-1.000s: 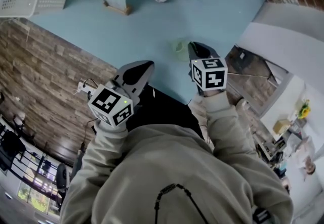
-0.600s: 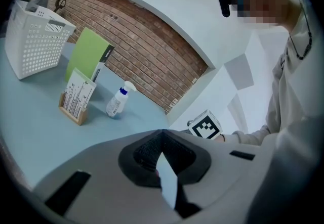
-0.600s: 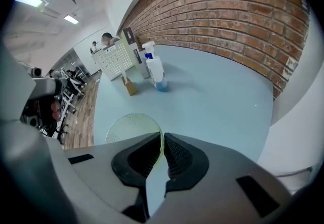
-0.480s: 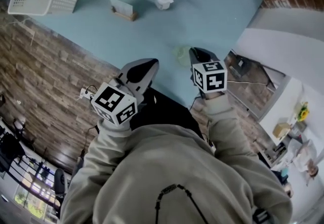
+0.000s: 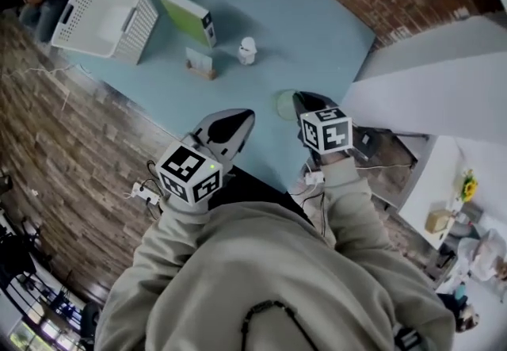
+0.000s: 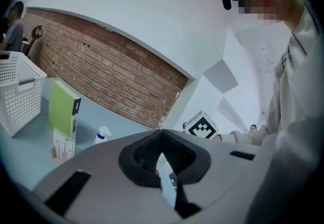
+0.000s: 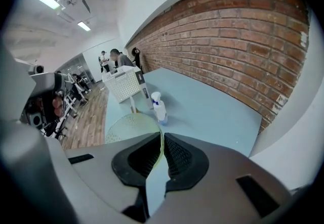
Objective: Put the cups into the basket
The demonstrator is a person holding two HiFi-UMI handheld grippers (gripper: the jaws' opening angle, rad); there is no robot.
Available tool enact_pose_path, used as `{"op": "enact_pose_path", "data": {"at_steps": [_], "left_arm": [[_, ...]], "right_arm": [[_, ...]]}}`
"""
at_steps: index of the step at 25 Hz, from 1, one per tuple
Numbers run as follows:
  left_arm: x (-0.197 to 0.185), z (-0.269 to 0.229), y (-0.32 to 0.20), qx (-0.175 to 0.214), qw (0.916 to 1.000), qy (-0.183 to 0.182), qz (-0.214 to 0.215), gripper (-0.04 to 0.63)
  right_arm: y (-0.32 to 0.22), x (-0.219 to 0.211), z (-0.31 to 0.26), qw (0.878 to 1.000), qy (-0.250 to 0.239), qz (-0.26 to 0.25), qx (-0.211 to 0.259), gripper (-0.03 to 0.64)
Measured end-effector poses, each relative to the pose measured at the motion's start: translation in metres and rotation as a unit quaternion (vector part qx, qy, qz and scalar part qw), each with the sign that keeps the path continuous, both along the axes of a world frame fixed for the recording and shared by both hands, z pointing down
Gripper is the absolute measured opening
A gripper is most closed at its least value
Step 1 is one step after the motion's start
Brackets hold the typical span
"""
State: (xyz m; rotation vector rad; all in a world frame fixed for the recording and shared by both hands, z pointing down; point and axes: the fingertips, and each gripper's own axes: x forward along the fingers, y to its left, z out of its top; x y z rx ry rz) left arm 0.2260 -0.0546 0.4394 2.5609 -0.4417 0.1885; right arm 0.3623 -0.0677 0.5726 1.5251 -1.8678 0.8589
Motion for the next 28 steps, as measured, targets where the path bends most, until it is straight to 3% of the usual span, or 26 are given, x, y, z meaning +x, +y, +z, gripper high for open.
{"op": "enact_pose_path", "data": {"at_steps": [9, 18, 22, 28], "left_arm": [[0.026, -0.061, 0.028, 0.058, 0.9979, 0.015, 0.023, -0.003], [0.012, -0.081, 0.009, 0.095, 0.9944, -0.005, -0.045, -0.003], [-0.017, -0.083, 0.007, 0.097, 0.9916, -0.007, -0.085, -0.003], [-0.109, -0.062, 0.022, 0.066, 0.9794, -0.037, -0.187, -0.003]], "right_arm": [[0.008, 0.003, -0.077, 0.999, 0.000, -0.010, 0.047, 0.034], [0.020, 0.012, -0.109, 0.997, 0.006, -0.026, 0.077, 0.034], [0.005, -0.020, -0.114, 0.993, -0.001, -0.075, 0.086, 0.034], [-0.024, -0.122, -0.109, 0.978, -0.034, -0.186, 0.094, 0.034]]}}
